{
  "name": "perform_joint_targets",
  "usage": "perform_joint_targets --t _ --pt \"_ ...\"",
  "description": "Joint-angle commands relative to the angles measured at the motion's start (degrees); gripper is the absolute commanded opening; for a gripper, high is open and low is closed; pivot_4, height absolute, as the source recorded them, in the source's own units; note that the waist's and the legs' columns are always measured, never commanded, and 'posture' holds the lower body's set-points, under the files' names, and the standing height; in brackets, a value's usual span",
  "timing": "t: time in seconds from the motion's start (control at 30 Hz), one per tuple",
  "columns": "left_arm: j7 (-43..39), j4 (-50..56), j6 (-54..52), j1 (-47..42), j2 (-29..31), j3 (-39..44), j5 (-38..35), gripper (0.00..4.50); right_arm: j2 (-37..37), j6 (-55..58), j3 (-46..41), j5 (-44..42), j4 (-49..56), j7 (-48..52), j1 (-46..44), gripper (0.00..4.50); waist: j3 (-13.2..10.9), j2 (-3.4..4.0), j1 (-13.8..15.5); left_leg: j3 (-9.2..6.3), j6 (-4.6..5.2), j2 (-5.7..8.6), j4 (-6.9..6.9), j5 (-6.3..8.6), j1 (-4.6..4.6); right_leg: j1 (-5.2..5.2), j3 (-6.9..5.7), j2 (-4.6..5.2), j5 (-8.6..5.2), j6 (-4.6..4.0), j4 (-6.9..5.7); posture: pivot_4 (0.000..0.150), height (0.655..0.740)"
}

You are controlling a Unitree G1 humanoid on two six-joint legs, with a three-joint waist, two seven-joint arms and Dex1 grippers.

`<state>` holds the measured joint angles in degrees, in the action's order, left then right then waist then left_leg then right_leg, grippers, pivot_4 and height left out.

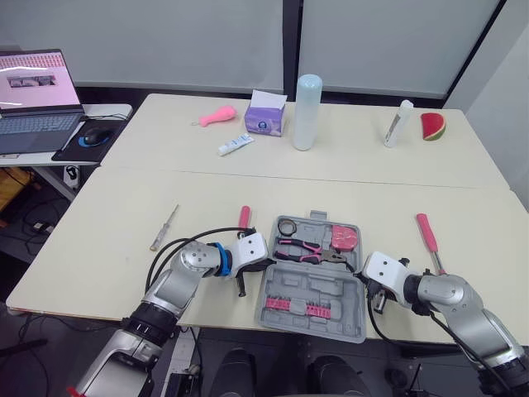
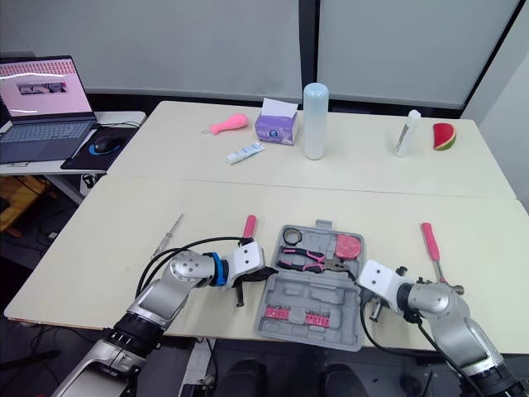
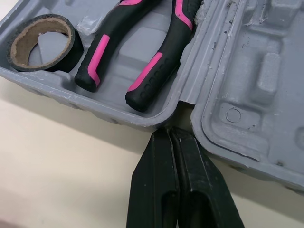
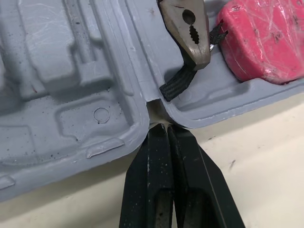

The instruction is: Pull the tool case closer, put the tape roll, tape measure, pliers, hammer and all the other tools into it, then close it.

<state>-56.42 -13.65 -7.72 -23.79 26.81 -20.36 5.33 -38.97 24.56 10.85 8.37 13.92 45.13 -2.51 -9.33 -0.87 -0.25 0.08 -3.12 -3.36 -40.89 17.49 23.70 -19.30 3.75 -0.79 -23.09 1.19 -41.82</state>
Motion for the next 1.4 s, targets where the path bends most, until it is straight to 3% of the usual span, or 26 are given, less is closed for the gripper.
perform_joint_targets --t 0.03,0.43,1.4 --pt "0.99 -0.98 1.58 -1.42 -2.70 -1.59 0.50 0.04 1.80 -1.37 0.94 -0.14 1.24 -1.26 -2.97 0.00 0.00 0.00 0.00 0.00 0.00 0.00 0.00 0.00 0.00 0.00 0.00 0.00 0.00 0.00 0.00 0.150 0.7002" --pt "3.55 -6.49 3.75 -4.80 -4.87 -0.66 2.28 0.04 4.16 -1.36 1.75 1.59 -2.15 -2.98 -5.97 0.00 0.00 0.00 0.04 0.01 -0.12 -0.02 -0.01 -0.07 0.00 -0.01 0.00 0.01 0.00 0.00 -0.04 0.150 0.7002" --pt "4.91 -7.71 4.06 -5.10 -5.01 -0.28 3.37 0.04 6.78 -0.48 2.50 3.39 -5.08 -3.82 -9.64 0.00 0.00 0.00 -0.02 0.01 -0.20 -0.06 0.00 -0.11 0.00 -0.04 0.00 0.01 0.00 0.00 -0.07 0.150 0.7002"
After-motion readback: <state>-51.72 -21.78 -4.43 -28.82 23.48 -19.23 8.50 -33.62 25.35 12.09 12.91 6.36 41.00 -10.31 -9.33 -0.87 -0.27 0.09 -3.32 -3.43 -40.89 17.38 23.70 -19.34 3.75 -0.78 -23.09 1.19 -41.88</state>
